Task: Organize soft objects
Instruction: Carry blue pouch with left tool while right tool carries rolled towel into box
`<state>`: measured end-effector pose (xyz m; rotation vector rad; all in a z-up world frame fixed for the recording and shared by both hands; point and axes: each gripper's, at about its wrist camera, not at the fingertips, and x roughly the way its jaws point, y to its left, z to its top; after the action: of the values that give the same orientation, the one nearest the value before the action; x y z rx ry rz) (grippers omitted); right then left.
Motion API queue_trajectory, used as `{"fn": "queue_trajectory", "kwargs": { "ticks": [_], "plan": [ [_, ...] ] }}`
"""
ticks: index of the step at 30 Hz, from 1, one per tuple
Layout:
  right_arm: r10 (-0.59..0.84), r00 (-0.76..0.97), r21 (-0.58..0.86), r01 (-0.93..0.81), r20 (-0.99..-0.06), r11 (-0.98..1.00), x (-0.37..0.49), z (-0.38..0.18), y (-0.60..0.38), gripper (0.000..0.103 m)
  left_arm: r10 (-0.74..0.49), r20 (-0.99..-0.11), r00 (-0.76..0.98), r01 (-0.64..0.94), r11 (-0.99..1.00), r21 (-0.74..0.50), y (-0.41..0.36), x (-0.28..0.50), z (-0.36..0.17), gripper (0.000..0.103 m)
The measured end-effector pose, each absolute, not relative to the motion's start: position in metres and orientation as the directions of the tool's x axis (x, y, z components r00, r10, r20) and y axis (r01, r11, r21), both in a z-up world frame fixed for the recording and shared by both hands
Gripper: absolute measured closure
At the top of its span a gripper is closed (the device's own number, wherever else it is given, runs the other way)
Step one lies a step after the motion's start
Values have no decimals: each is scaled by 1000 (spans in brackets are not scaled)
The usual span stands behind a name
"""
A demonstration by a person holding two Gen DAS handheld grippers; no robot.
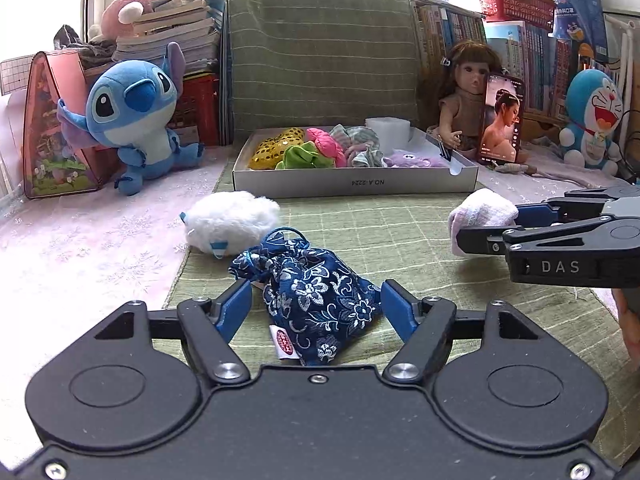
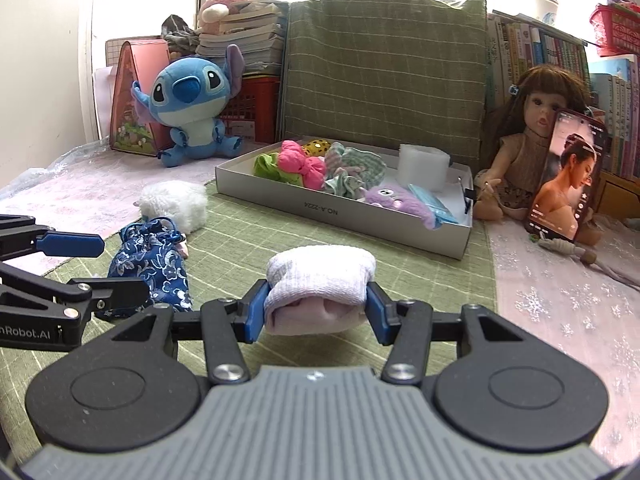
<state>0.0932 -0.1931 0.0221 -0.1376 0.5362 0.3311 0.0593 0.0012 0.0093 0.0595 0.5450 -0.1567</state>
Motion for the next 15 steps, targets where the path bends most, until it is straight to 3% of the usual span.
{"fn": "queue_trajectory", "kwargs": {
  "ticks": [5,9,15],
  "plan": [
    [259,813,-11,-310,-521,951,90,21,-204,47,-108,-528,842,135,991,13,-7,70,0,36],
    [253,815,0,-296,-521,955,90,20,-206,47,-109,-535,838,125,992,-5,-7,75,-4,65],
    [246,818,15,-280,-520,960,92,19,-206,47,-160,-527,835,148,987,-66,0,73,5,76]
  ]
}}
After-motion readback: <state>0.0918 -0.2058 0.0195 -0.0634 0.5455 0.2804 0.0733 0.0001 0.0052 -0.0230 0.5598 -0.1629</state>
